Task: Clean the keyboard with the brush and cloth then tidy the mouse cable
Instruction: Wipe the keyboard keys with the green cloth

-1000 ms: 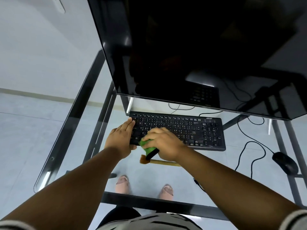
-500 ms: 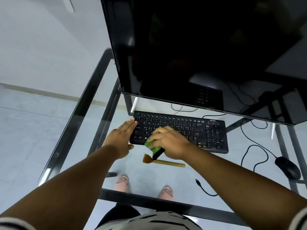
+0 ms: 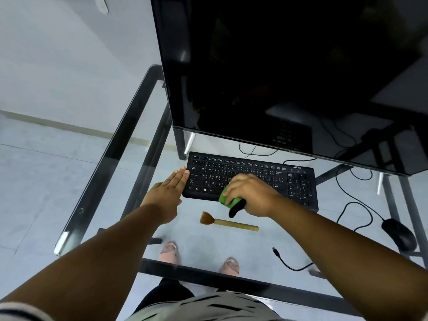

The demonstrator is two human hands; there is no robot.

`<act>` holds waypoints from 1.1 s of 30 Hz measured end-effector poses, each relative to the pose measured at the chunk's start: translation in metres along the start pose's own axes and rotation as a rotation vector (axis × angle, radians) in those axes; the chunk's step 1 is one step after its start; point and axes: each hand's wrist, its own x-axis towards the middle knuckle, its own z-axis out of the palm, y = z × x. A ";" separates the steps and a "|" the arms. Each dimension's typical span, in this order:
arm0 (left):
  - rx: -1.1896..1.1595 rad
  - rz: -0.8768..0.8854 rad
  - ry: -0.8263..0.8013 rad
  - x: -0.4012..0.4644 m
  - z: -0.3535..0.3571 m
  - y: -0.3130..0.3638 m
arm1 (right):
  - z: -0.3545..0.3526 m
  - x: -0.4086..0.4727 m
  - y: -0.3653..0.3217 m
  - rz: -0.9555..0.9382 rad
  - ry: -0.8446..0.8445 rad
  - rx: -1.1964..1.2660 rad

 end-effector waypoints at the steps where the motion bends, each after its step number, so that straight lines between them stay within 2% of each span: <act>1: 0.002 -0.010 0.004 -0.001 0.001 0.003 | 0.001 -0.005 0.004 0.018 0.016 0.014; 7: 0.059 -0.051 0.032 -0.001 0.008 0.009 | 0.013 -0.015 0.004 0.003 0.085 0.016; 11: 0.070 -0.089 0.057 -0.002 0.014 0.011 | 0.013 -0.047 0.028 0.033 0.081 -0.004; 17: 0.045 -0.190 0.107 -0.001 0.007 0.035 | 0.020 -0.087 0.064 0.109 0.213 0.000; 20: -0.058 -0.129 0.202 0.005 0.007 0.059 | 0.024 -0.078 0.051 0.081 0.248 -0.042; 24: -0.110 0.007 0.238 0.021 0.012 0.100 | 0.032 -0.074 0.047 0.029 0.290 -0.052; 28: -0.062 0.013 0.190 0.040 0.011 0.130 | 0.035 -0.106 0.074 0.059 0.272 -0.027; 33: -0.027 -0.035 0.119 0.046 0.011 0.144 | 0.034 -0.142 0.102 0.137 0.391 0.018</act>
